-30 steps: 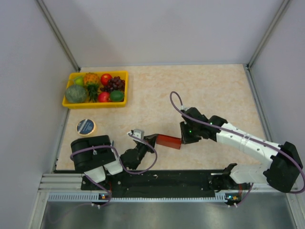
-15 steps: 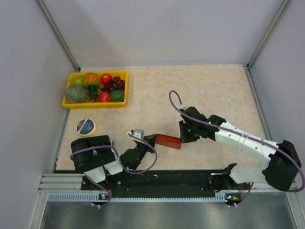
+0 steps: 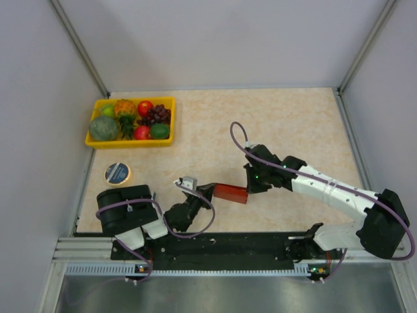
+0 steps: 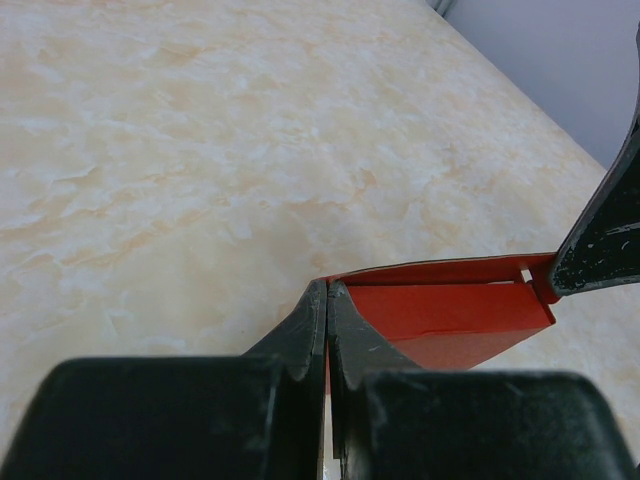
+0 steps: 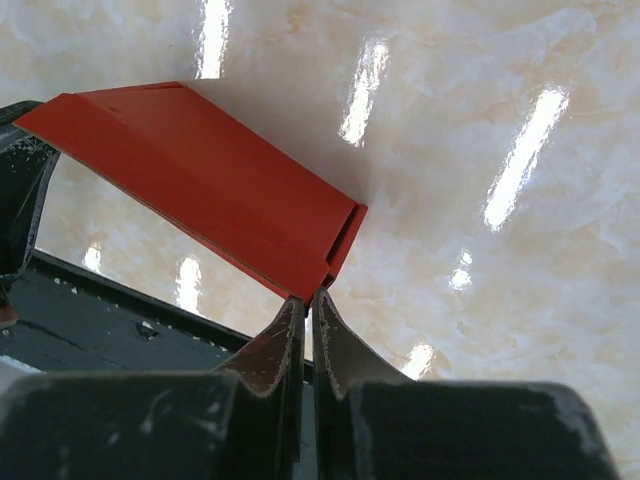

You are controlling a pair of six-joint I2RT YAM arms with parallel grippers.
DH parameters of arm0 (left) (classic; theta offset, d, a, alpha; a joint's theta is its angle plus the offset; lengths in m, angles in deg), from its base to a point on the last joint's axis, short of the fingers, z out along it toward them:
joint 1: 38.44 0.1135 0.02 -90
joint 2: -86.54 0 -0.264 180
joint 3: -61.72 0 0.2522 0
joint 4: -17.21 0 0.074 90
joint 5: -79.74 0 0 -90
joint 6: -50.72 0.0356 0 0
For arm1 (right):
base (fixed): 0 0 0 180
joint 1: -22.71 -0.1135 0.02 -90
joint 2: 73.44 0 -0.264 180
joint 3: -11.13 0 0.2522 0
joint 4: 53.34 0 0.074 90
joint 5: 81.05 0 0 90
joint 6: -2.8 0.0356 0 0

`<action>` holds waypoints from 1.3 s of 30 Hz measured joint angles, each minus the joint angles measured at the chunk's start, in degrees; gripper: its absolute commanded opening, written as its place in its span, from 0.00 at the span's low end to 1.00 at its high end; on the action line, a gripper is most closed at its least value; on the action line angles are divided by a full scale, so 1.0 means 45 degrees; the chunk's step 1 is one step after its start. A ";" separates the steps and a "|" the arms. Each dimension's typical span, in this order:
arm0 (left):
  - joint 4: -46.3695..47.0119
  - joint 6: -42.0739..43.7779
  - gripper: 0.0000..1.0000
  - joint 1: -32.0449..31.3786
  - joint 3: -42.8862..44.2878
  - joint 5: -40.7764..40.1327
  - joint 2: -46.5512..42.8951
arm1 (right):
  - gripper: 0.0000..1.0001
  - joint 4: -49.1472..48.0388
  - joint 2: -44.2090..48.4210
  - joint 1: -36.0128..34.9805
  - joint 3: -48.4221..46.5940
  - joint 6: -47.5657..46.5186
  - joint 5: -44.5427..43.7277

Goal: Fold the paper box

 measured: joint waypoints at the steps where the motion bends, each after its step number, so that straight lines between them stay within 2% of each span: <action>1: 0.0000 0.0000 0.00 0.0000 0.0000 0.0000 0.0000 | 0.00 0.0000 0.0000 0.0000 0.0005 0.0073 -0.0029; 9: 0.0000 0.0000 0.00 -0.0019 0.0000 -0.0034 0.0000 | 0.00 -0.0010 0.0000 -0.0189 0.0024 0.0763 -0.0384; 24: 0.0000 -0.0199 0.00 -0.0053 0.0000 -0.0151 -0.0010 | 0.00 -0.0282 0.0355 -0.1841 0.0515 0.1758 -0.2817; 37: -0.0005 -0.1229 0.00 -0.0063 -0.0010 -0.0369 -0.0117 | 0.00 -0.3521 0.1477 -0.4090 0.3167 0.2516 -0.7198; 39: -0.0029 -0.1321 0.03 -0.0063 -0.0044 -0.0364 -0.0219 | 0.00 -0.4109 0.1540 -0.4235 0.3497 0.2628 -0.7747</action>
